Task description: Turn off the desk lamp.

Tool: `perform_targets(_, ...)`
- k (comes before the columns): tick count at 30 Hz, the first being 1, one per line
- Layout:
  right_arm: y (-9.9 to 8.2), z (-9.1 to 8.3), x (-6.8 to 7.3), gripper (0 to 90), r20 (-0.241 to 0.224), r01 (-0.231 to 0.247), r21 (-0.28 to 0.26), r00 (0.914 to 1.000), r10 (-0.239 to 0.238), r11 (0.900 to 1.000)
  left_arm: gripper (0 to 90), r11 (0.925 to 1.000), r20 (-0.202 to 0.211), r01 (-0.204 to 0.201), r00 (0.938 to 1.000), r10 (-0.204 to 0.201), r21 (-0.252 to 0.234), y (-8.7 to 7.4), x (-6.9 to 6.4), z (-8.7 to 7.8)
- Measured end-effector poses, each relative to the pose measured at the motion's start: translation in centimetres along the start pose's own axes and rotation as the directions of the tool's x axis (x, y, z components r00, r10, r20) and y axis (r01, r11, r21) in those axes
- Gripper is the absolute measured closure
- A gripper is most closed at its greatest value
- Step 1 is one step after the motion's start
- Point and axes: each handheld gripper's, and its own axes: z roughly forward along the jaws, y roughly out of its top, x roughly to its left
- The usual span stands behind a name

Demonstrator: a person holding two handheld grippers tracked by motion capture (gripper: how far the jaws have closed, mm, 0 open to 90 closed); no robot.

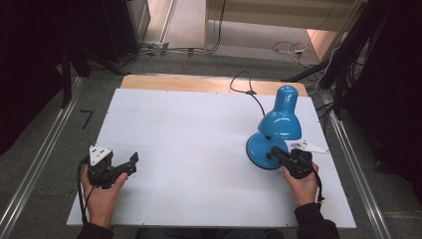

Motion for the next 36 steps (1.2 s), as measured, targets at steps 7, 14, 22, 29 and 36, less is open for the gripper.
perform_targets(7, 0.2, -0.3, 0.1, 59.1, -0.004, -0.004, -0.013, 1.0000, 0.004, 0.9999, 14.8, 1.0000, -0.001, 0.001, 1.0000, -0.001, 0.002, 0.0, 0.1, 0.0)
perform_targets(14, 0.2, -0.6, 0.1, 43.6, -0.003, -0.011, -0.020, 0.9999, 0.011, 0.9997, 14.8, 1.0000, 0.001, 0.002, 1.0000, -0.002, 0.003, 0.0, 0.1, 0.0)
perform_targets(22, 0.1, -0.8, 0.0, 31.8, 0.007, -0.016, -0.003, 0.9999, 0.016, 0.9999, 14.8, 1.0000, 0.001, 0.002, 1.0000, -0.002, 0.002, 0.0, 0.1, 0.0)
perform_targets(29, -0.2, -1.5, -0.6, 25.1, 0.022, -0.014, 0.005, 0.9997, 0.014, 0.9999, 14.8, 1.0000, 0.002, 0.005, 1.0000, -0.005, 0.000, 0.0, 0.2, -0.1)
perform_targets(36, -0.4, -2.3, -1.2, 24.6, 0.029, -0.023, 0.001, 0.9993, 0.023, 0.9997, 14.8, 1.0000, 0.002, 0.005, 1.0000, -0.005, 0.000, 0.1, 0.1, -0.1)
